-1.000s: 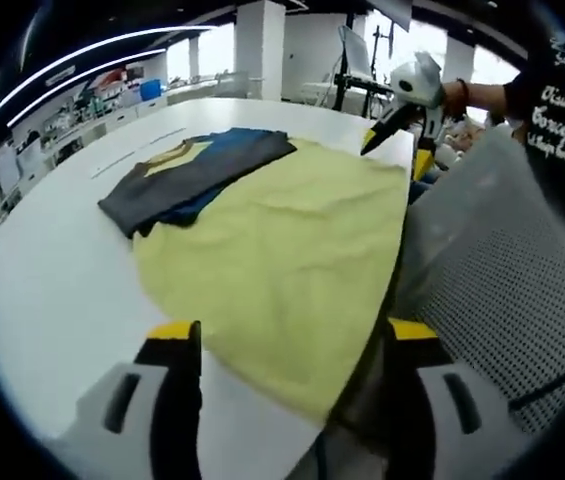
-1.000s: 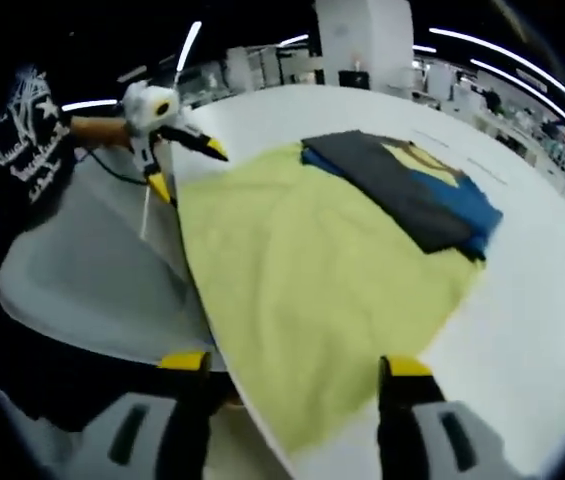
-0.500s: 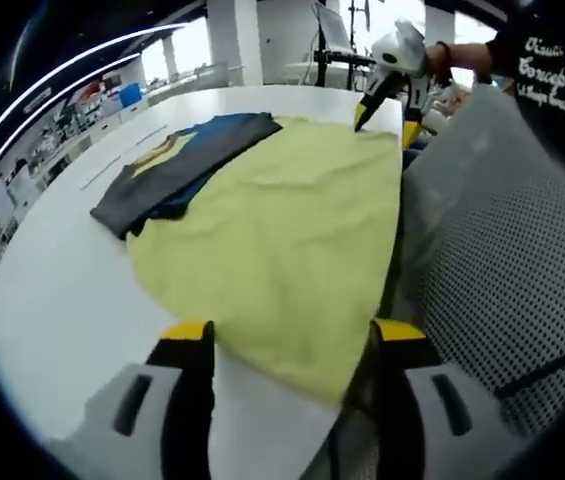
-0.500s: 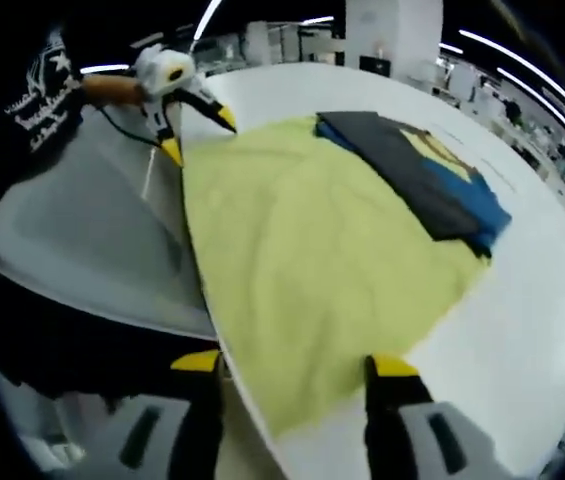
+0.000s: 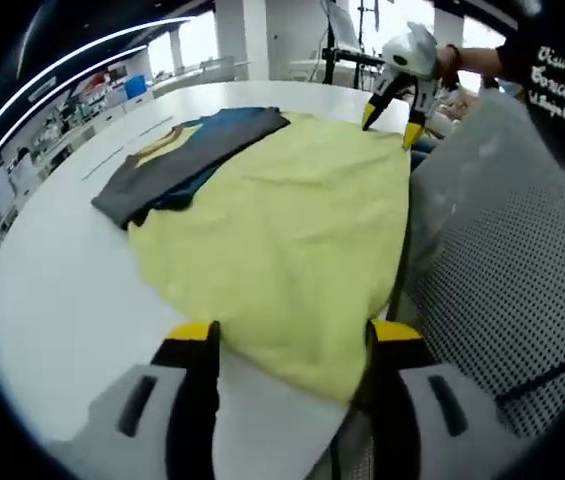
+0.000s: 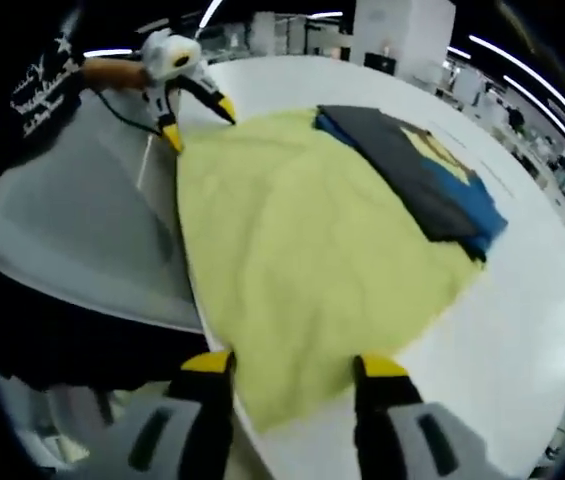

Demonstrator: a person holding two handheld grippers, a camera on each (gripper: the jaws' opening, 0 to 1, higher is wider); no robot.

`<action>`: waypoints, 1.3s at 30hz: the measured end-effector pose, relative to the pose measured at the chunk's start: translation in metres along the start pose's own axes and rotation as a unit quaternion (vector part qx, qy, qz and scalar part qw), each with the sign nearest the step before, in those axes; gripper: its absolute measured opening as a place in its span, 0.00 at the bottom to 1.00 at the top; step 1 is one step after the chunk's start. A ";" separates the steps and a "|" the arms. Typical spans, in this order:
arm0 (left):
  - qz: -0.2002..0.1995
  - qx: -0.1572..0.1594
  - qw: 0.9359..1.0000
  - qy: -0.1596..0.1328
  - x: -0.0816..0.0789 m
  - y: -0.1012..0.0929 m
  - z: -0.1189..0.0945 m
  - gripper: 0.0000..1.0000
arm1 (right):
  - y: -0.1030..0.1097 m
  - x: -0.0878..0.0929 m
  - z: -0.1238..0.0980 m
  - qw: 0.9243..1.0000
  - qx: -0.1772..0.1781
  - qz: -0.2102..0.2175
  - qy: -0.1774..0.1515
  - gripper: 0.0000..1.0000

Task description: Fold the garment on the visible template until the final outline fits inside the template.

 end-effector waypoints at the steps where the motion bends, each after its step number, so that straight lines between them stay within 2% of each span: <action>1: 0.001 0.000 1.000 0.000 -0.001 -0.001 0.000 0.56 | 0.000 -0.001 0.000 1.000 0.001 0.001 0.001 0.39; 4: 0.000 0.001 1.000 -0.002 -0.003 -0.004 0.001 0.54 | -0.003 -0.001 0.000 1.000 0.005 0.007 0.000 0.35; 6: -0.004 -0.004 1.000 0.000 -0.003 -0.004 0.001 0.47 | -0.003 -0.002 -0.001 1.000 0.008 0.010 -0.002 0.33; 12: 0.013 -0.002 1.000 0.004 -0.005 -0.009 0.006 0.08 | -0.006 -0.007 0.000 0.999 0.012 0.026 -0.013 0.25; 15: 0.002 -0.006 1.000 0.001 -0.007 -0.007 0.009 0.07 | -0.008 -0.012 0.002 0.999 0.009 0.035 -0.021 0.21; 19: 0.002 -0.011 1.000 0.003 -0.007 -0.005 0.010 0.05 | -0.003 -0.017 0.007 0.999 -0.011 0.038 -0.026 0.05; 26: -0.031 -0.015 0.999 0.008 -0.006 -0.001 0.007 0.01 | -0.006 -0.020 0.007 0.998 -0.012 0.052 -0.035 0.03; 33: -0.039 -0.016 0.999 0.005 -0.007 -0.001 0.006 0.00 | -0.008 -0.020 0.007 0.995 -0.007 0.085 -0.051 0.00; 39: -0.041 -0.018 0.999 0.006 -0.005 0.001 0.003 0.00 | -0.005 -0.019 0.002 0.994 -0.004 0.094 -0.054 0.00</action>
Point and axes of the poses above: the point that each gripper's makers call its tool centre point, and the gripper's own axes: z roughly forward along the fingers, y roughly to its left, x roughly out of its underside, the point moved 2 cm from there along -z, roughly backward along the fingers
